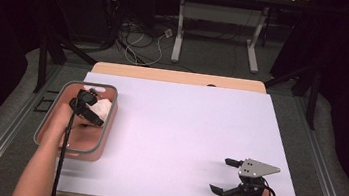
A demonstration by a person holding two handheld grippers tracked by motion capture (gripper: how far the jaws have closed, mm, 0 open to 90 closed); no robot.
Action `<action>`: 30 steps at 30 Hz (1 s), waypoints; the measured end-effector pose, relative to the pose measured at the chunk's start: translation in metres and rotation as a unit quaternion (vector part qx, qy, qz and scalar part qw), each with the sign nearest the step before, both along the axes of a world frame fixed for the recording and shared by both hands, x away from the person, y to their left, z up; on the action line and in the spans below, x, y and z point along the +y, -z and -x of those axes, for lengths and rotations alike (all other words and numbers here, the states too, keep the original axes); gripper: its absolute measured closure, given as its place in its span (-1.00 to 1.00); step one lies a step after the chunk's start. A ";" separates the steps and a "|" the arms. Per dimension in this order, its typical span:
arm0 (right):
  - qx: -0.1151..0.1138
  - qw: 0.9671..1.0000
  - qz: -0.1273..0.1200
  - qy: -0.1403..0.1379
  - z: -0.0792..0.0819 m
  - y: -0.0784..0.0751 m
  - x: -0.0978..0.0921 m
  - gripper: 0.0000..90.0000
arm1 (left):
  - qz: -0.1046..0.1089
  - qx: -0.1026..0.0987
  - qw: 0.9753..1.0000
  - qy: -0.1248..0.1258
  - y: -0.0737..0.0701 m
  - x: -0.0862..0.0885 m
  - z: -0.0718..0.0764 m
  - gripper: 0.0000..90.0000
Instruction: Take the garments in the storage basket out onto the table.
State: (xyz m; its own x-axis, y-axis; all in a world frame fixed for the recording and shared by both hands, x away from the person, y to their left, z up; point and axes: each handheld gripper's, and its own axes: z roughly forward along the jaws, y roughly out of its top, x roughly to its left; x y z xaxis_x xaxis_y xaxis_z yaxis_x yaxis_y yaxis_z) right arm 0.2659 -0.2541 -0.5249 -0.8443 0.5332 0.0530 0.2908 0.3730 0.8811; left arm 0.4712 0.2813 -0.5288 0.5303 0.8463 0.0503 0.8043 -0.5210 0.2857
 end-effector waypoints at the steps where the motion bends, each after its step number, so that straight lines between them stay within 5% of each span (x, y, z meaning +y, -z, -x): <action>1: -0.001 1.000 0.000 0.000 0.000 0.000 0.000 -1.00 | 0.000 0.002 1.000 -0.001 -0.001 -0.001 0.000 -0.80; 21: 0.002 1.000 0.003 0.003 -0.001 0.001 0.002 -1.00 | 0.001 -0.036 0.999 -0.007 -0.006 0.008 0.005 0.09; 30: 0.002 1.000 0.005 0.005 -0.002 0.001 0.002 -1.00 | -0.008 -0.057 0.998 -0.008 -0.006 0.007 0.008 0.16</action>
